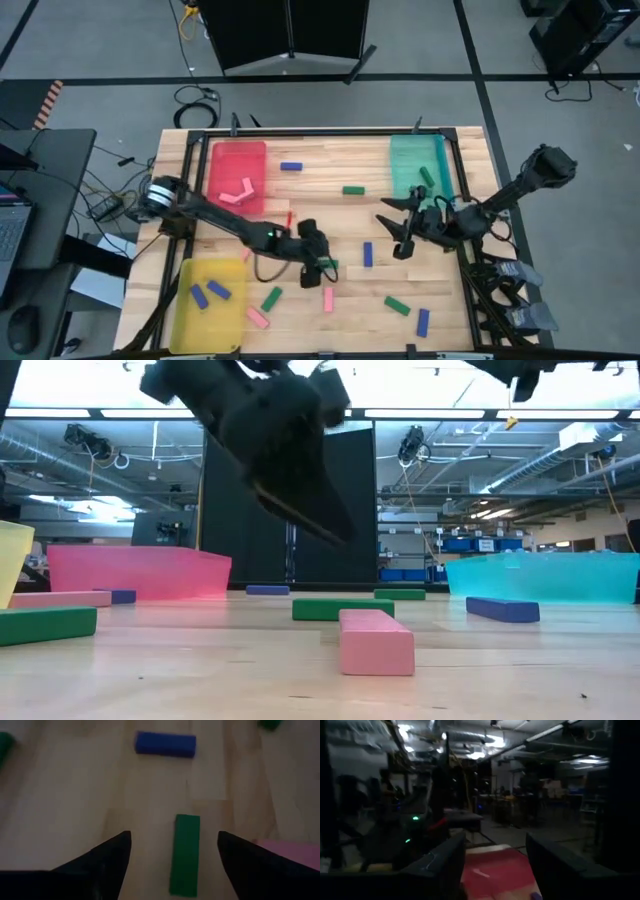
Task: Sort blocks
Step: Put the green block into the blue bin
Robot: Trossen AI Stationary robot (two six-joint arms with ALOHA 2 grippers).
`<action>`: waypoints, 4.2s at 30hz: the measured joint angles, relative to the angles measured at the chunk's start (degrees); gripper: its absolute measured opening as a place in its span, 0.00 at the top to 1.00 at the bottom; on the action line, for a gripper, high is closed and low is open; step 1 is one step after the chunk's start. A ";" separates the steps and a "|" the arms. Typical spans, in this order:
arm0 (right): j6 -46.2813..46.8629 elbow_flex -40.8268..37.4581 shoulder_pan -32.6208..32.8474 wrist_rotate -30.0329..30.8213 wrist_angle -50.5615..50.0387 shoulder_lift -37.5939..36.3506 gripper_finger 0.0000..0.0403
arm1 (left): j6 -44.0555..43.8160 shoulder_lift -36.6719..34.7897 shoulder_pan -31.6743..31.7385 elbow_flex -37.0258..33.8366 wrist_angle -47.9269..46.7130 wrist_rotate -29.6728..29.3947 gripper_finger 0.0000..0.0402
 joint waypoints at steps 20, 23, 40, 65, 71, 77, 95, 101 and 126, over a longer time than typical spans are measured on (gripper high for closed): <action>-6.40 2.87 6.60 7.90 1.10 0.01 0.44 | -0.20 12.12 0.91 7.44 -6.58 5.96 0.43; -7.73 2.87 7.71 7.90 3.11 -0.01 0.44 | -0.23 12.21 1.82 7.80 -6.45 5.01 0.64; -19.29 13.42 12.97 7.78 -0.76 0.44 0.44 | 4.58 12.85 16.53 19.78 13.97 1.07 0.74; -19.11 13.92 12.14 2.41 1.27 0.49 0.44 | -5.76 42.55 28.73 63.75 15.98 16.42 0.74; -19.29 13.92 12.14 2.48 1.32 0.49 0.44 | -13.82 48.65 28.78 69.11 19.25 16.75 0.74; -19.69 13.92 12.10 2.60 1.22 0.49 0.44 | -13.83 48.58 28.81 67.76 17.87 18.03 0.48; -19.31 13.90 12.18 3.17 1.28 0.49 0.44 | 0.66 36.83 29.43 67.87 3.82 22.97 0.52; -19.57 13.90 12.18 3.22 1.17 0.49 0.44 | 6.69 32.13 28.52 67.76 -3.33 21.69 0.63; 10.08 13.92 -11.67 0.34 -33.72 0.47 0.46 | 4.23 -32.35 22.73 -16.45 30.43 4.81 0.67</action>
